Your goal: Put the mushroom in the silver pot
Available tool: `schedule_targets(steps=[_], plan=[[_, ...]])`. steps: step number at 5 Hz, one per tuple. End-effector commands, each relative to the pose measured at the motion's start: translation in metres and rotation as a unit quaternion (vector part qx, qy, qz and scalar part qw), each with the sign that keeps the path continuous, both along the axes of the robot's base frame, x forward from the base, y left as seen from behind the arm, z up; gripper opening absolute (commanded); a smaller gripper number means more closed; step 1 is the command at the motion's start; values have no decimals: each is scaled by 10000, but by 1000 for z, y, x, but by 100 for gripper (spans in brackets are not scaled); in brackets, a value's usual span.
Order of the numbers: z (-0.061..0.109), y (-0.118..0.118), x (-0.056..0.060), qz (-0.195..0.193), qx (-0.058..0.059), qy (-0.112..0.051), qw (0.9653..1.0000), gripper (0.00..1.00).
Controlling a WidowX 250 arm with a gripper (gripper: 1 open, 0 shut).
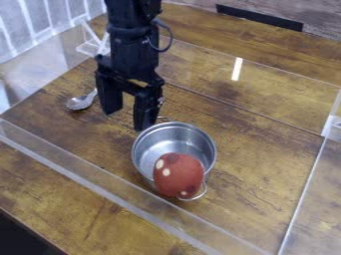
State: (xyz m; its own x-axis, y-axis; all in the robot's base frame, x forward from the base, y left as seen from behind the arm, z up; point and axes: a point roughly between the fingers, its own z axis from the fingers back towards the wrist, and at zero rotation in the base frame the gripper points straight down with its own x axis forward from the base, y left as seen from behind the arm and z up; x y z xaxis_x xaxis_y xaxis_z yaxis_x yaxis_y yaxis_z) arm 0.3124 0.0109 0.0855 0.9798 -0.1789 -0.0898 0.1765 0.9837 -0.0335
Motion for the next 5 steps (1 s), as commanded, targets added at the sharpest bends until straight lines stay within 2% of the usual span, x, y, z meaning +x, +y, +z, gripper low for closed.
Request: schedule_targets(steps=[1,2,3,4,5], plan=[[18,13,6,-39,-9,-368,9993,100],[18,21,5,-146,-37,-411,9990,0],[28,11,5,-64,-59,-478,9988,100],[42,2,5,17,-90,-581,9983,100],[40,-4,4,-444,-136,-657,9968,100]])
